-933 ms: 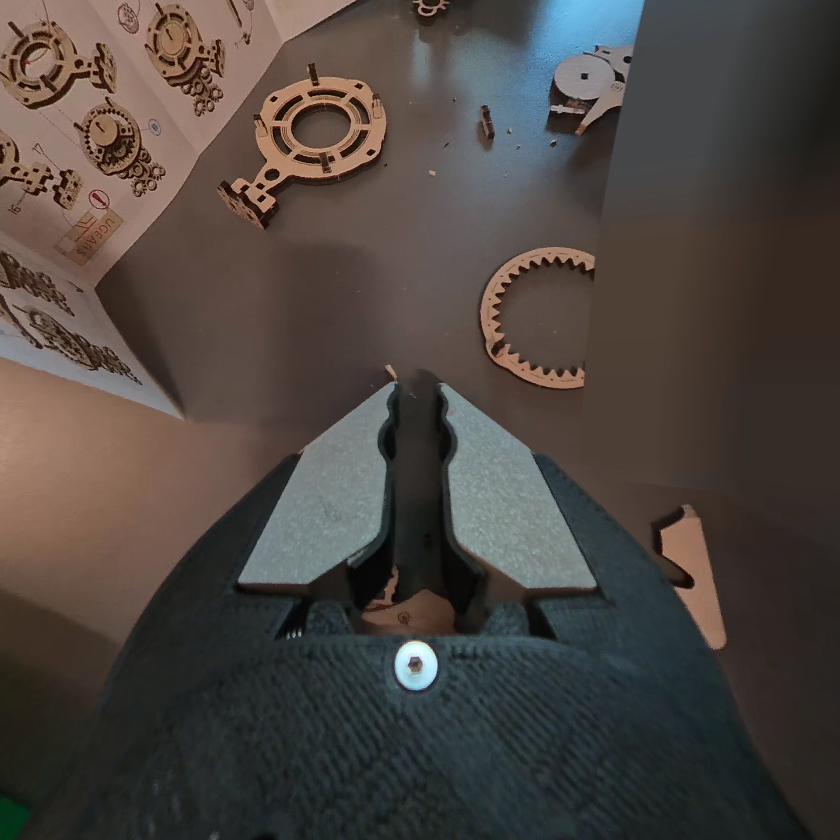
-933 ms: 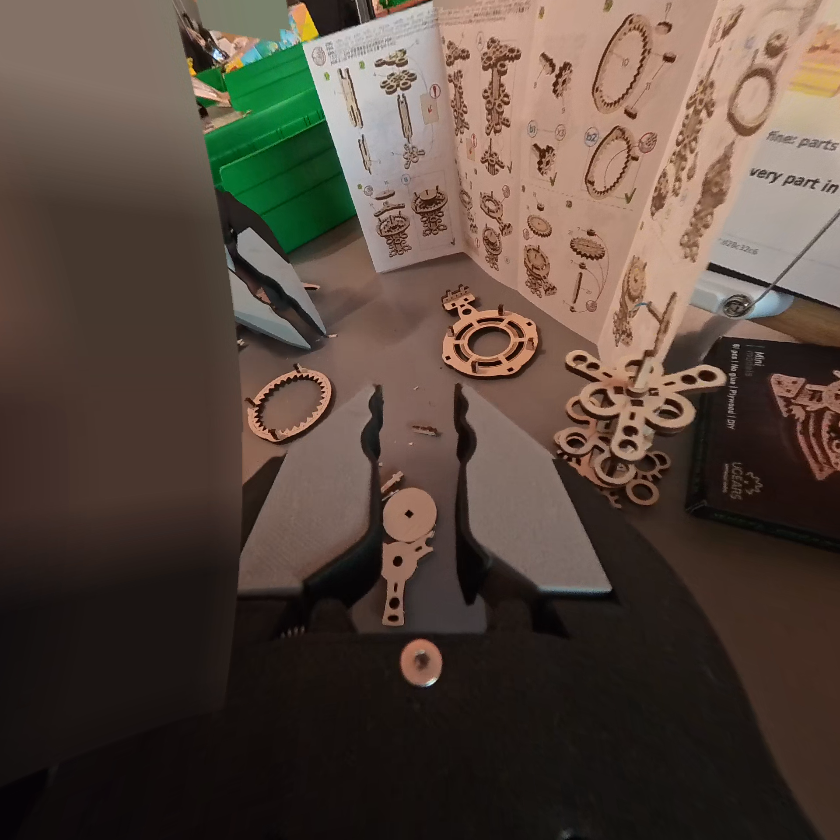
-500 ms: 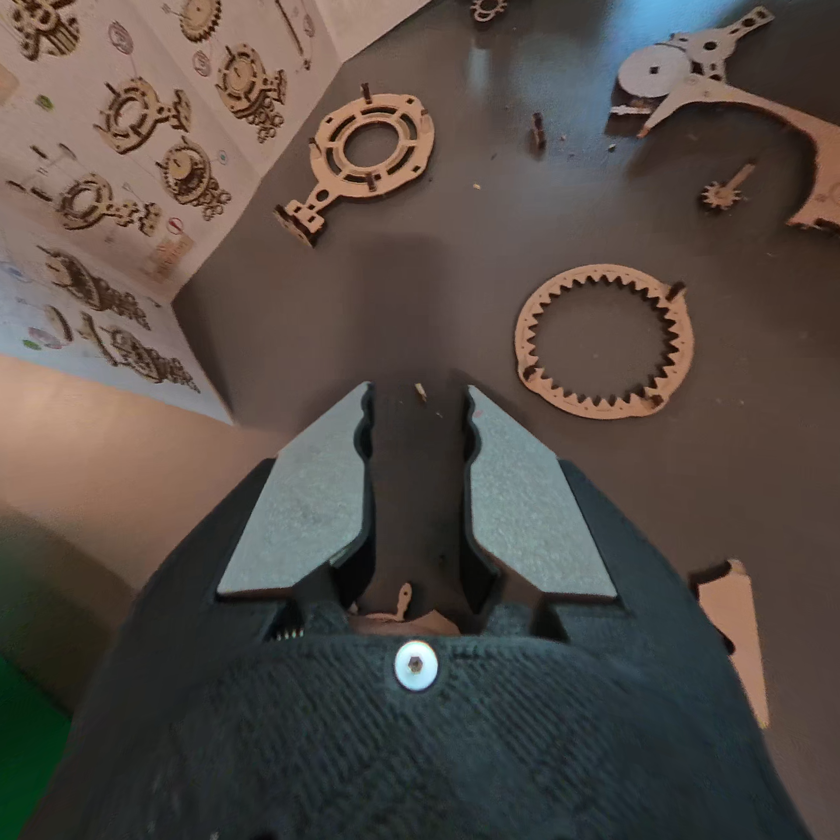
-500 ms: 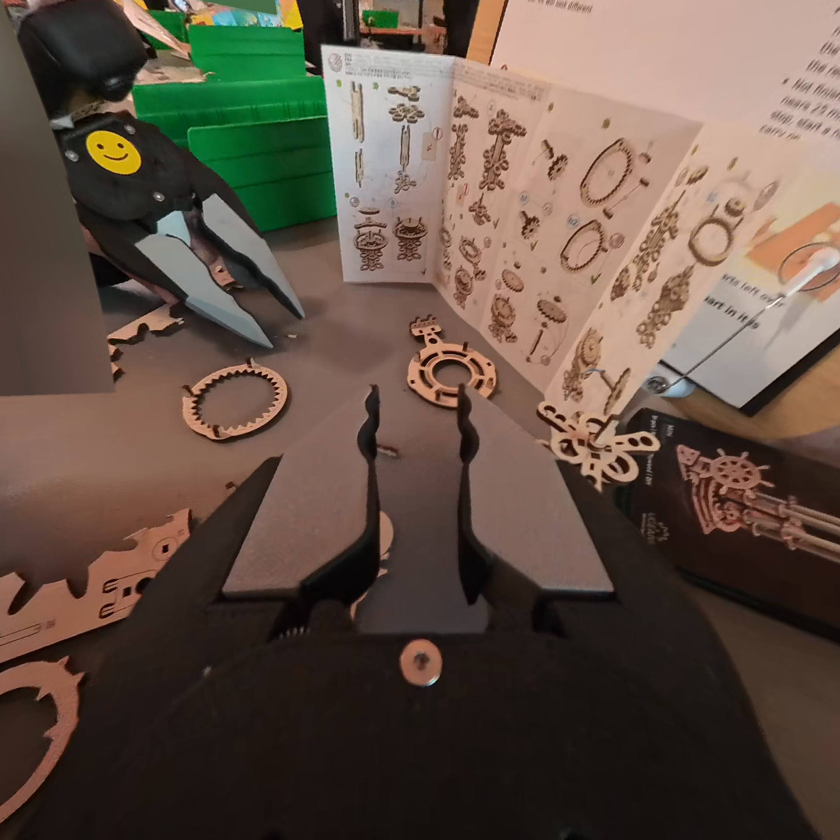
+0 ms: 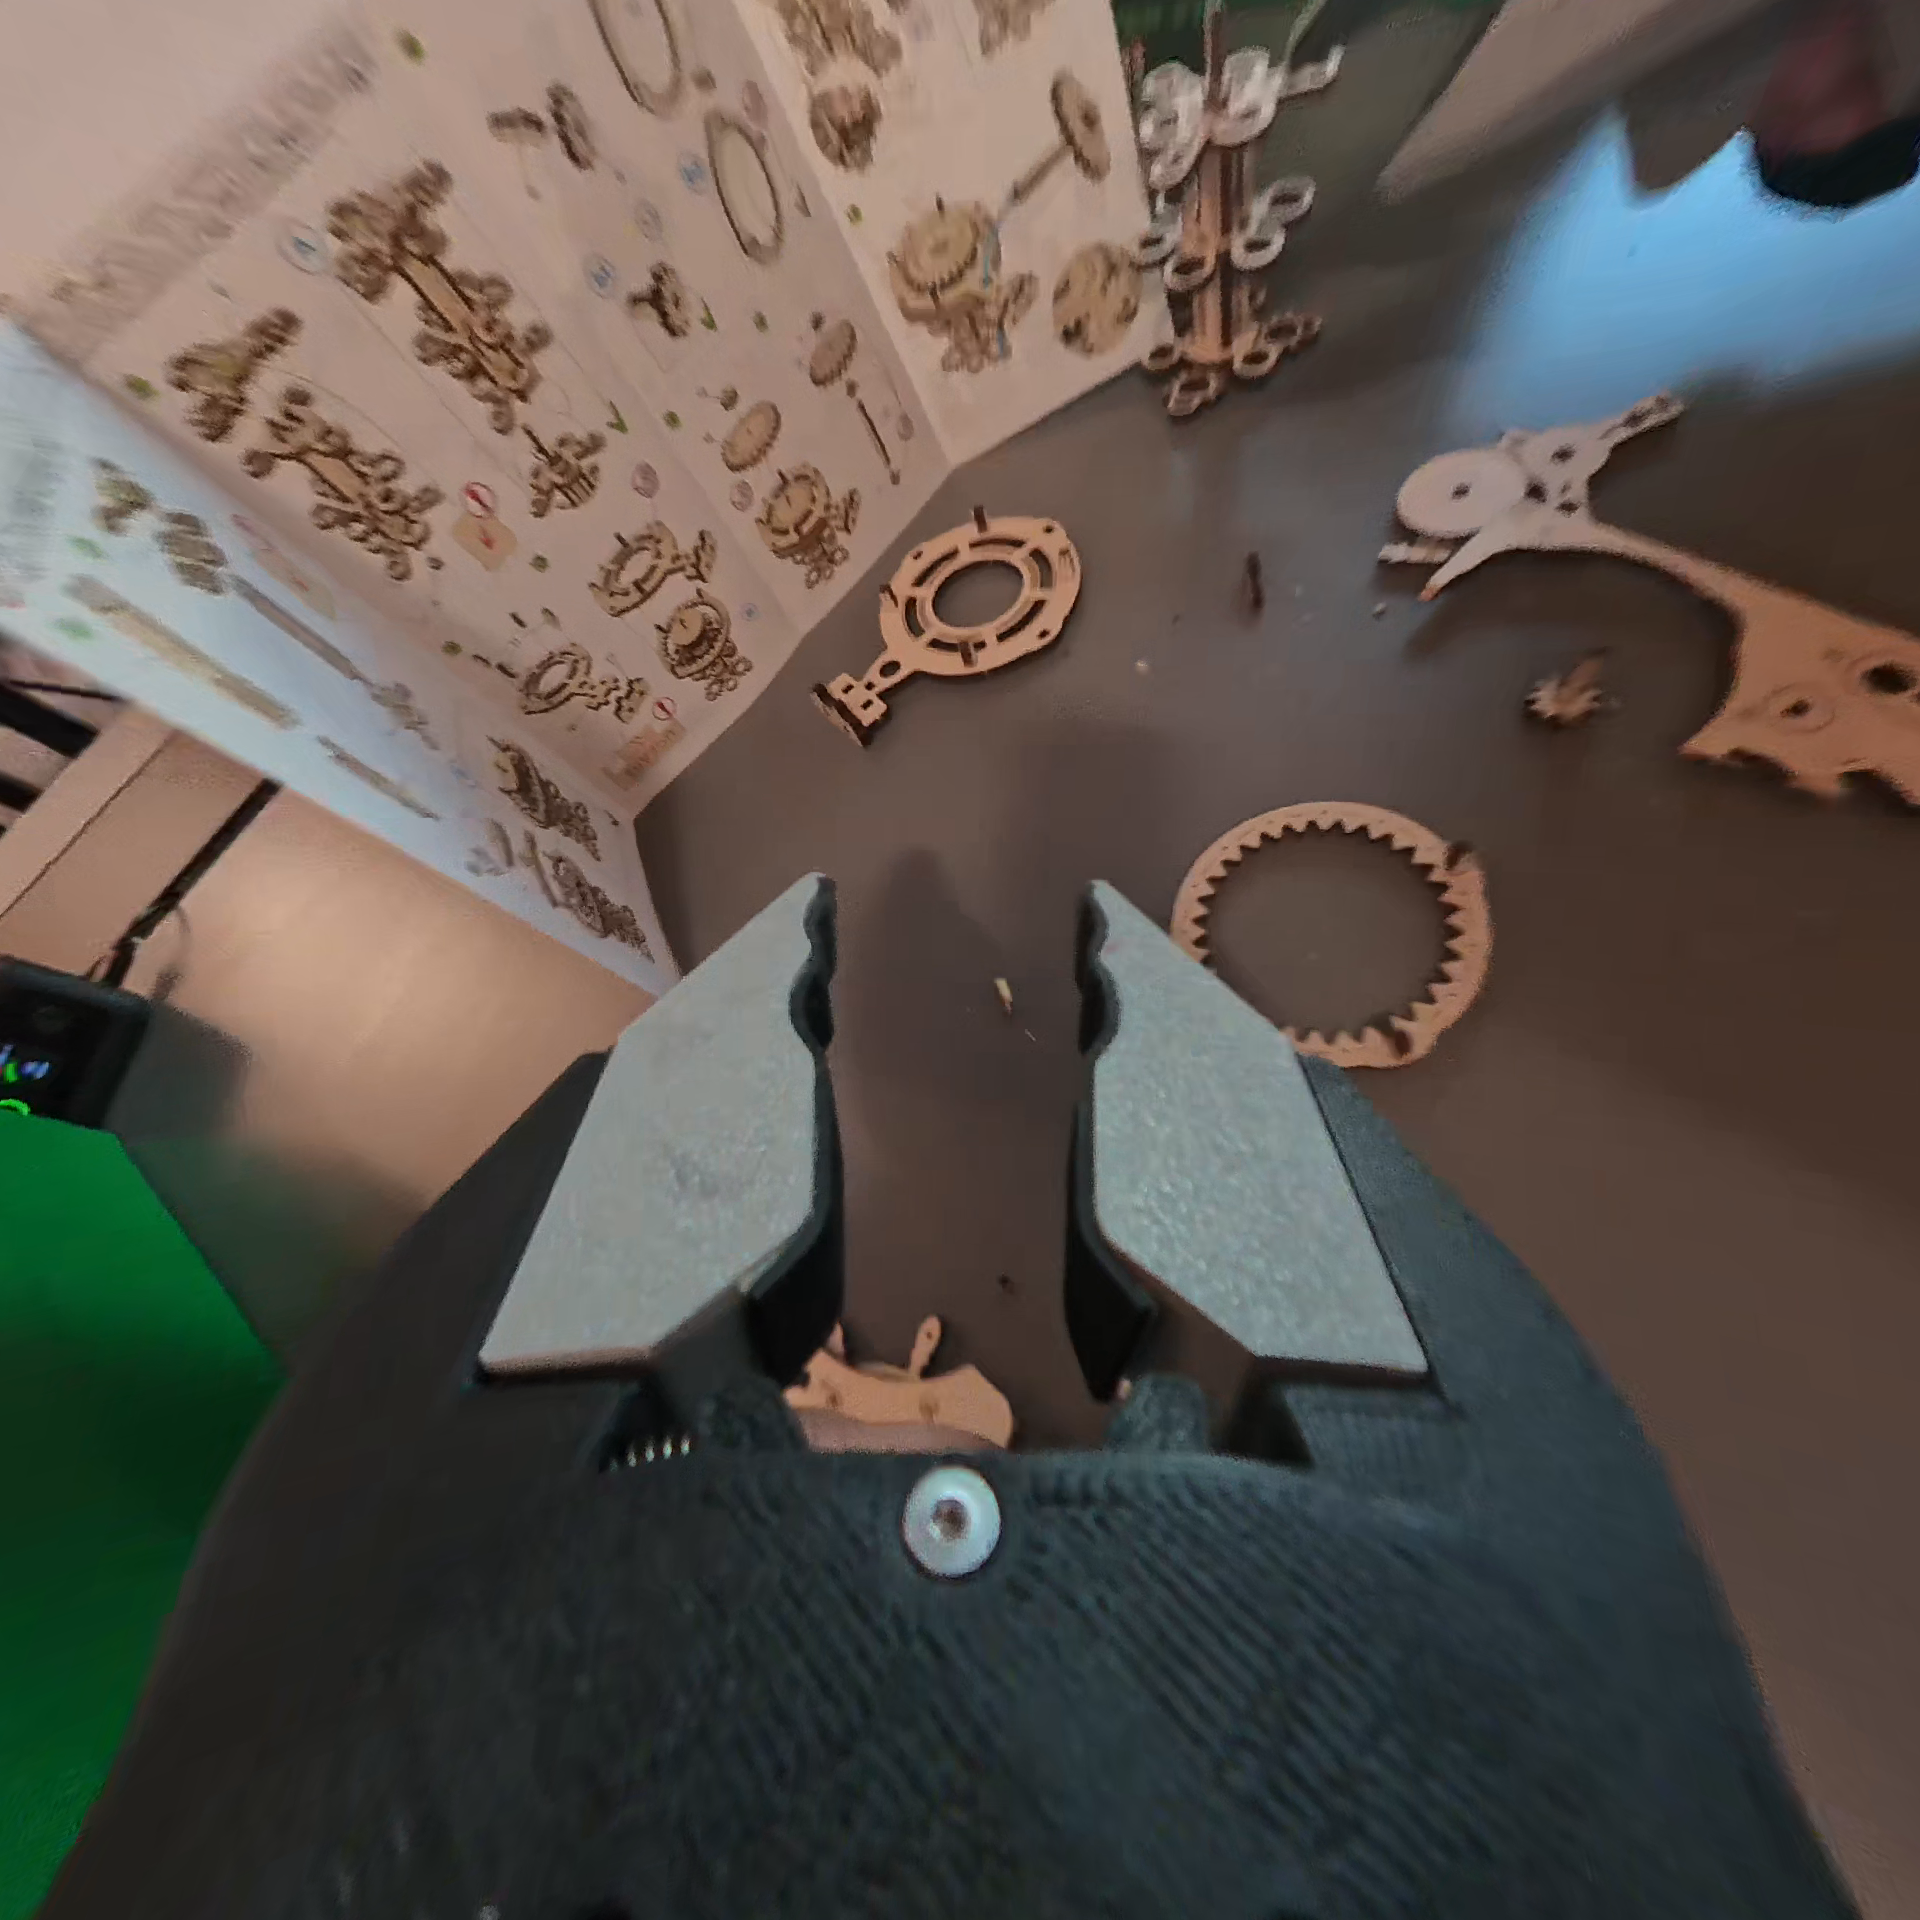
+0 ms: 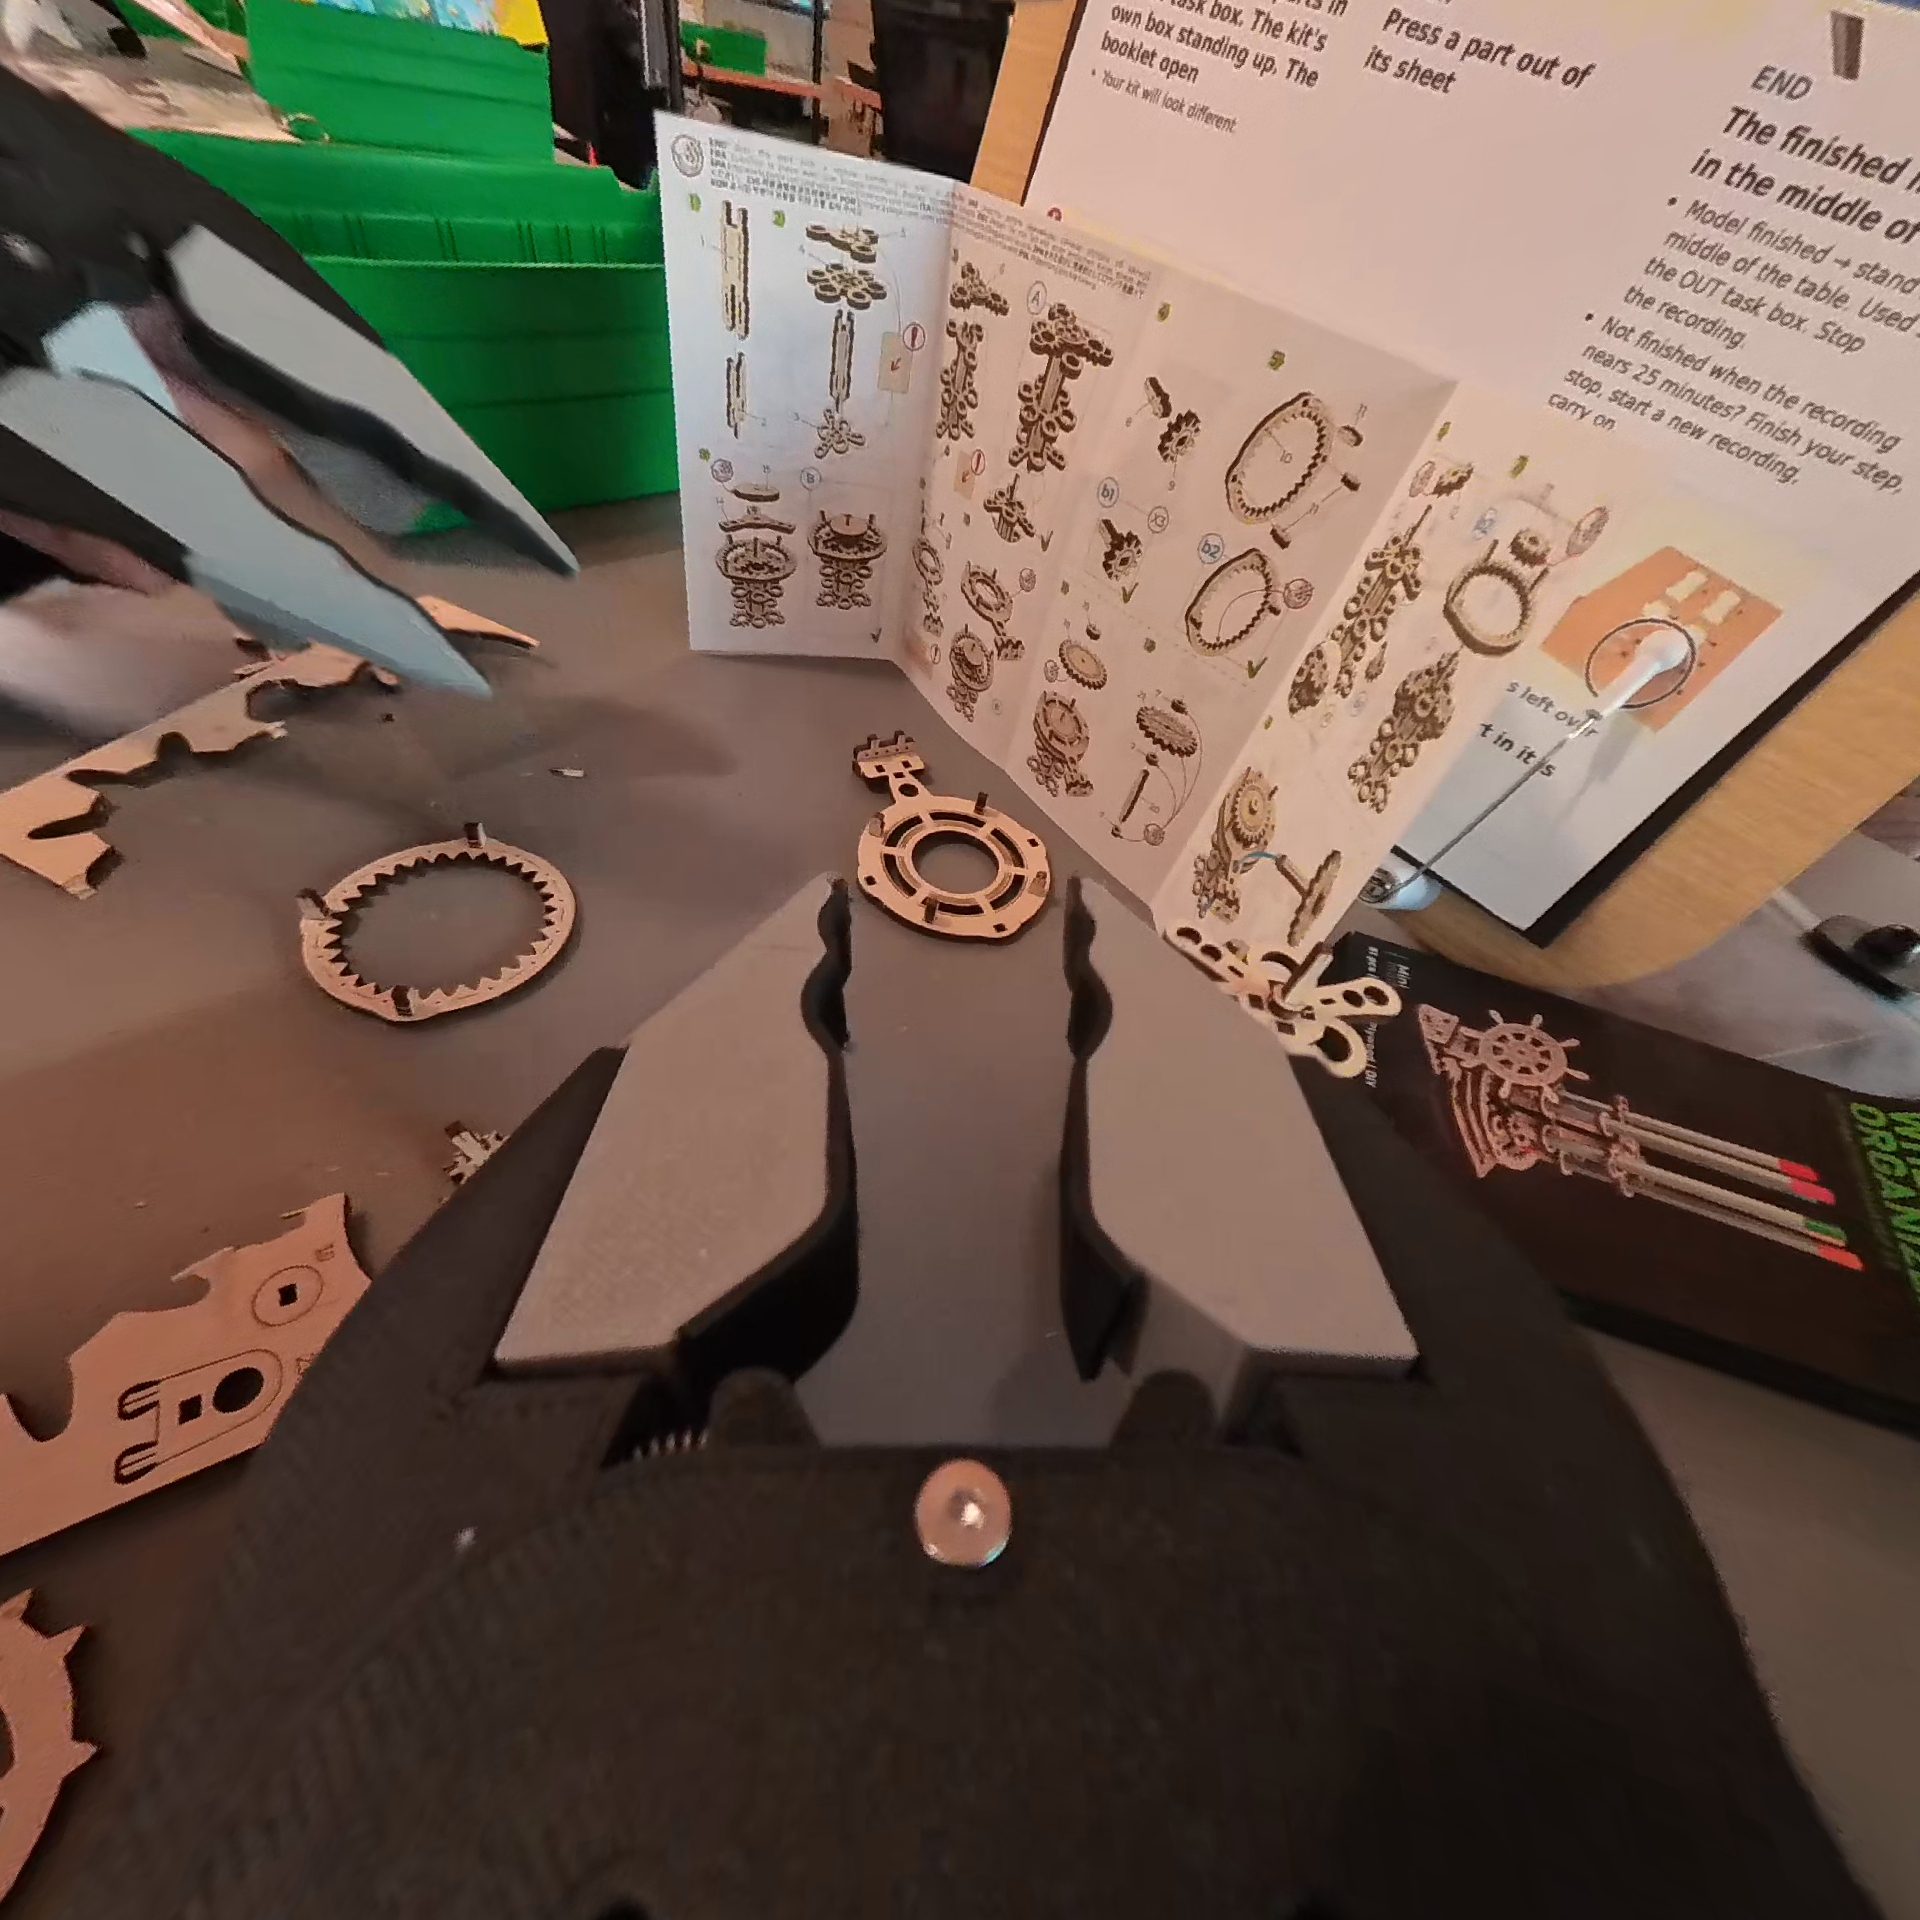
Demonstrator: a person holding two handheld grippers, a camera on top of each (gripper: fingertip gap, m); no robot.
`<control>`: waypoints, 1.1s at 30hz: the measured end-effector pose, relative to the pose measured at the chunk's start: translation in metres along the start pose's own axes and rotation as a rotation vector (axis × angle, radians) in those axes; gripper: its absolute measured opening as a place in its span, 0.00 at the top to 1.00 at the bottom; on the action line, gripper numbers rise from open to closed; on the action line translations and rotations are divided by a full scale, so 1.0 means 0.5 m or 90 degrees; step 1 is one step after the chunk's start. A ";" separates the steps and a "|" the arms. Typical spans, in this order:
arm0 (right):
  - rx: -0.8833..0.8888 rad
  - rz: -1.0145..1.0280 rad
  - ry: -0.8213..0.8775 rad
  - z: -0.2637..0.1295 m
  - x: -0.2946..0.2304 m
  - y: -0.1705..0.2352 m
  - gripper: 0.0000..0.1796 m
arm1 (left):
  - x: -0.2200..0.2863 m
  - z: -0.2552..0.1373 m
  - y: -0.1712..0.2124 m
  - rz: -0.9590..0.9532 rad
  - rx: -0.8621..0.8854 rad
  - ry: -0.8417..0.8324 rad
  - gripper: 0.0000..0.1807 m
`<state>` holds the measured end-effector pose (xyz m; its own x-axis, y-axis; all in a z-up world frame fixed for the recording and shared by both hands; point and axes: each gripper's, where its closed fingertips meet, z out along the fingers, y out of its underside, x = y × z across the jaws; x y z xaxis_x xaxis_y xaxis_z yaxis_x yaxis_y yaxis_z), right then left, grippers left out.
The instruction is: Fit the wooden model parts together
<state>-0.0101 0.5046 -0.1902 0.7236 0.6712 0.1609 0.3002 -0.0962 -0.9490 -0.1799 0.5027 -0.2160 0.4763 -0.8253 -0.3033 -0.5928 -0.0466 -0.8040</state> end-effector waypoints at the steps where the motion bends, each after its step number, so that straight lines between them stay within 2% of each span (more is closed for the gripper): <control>1: -0.006 0.002 0.001 0.001 0.001 0.004 0.79 | 0.001 -0.024 -0.006 -0.008 0.017 -0.003 0.77; 7: 0.001 0.009 -0.001 -0.008 0.005 0.003 0.79 | -0.040 -0.218 0.058 -0.103 0.021 -0.034 0.76; 11: 0.027 0.032 -0.007 -0.020 0.011 -0.010 0.79 | -0.111 -0.380 0.121 -0.160 0.022 -0.154 0.76; 14: 0.028 0.037 -0.012 -0.022 0.010 -0.010 0.79 | -0.160 -0.504 0.202 -0.204 -0.012 -0.252 0.77; 17: 0.027 0.029 -0.011 -0.023 0.008 -0.011 0.79 | -0.161 -0.574 0.307 -0.262 -0.089 -0.279 0.76; 21: 0.028 0.024 -0.011 -0.022 0.006 -0.012 0.79 | -0.131 -0.597 0.391 -0.296 -0.135 -0.280 0.76; 33: 0.017 0.025 -0.002 -0.016 0.012 -0.001 0.79 | -0.051 -0.544 0.457 -0.276 -0.194 -0.175 0.76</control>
<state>-0.0009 0.5027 -0.1866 0.7321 0.6700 0.1225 0.2549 -0.1027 -0.9615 -0.5042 0.3601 -0.2527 0.8433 -0.5204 -0.1344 -0.4469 -0.5400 -0.7132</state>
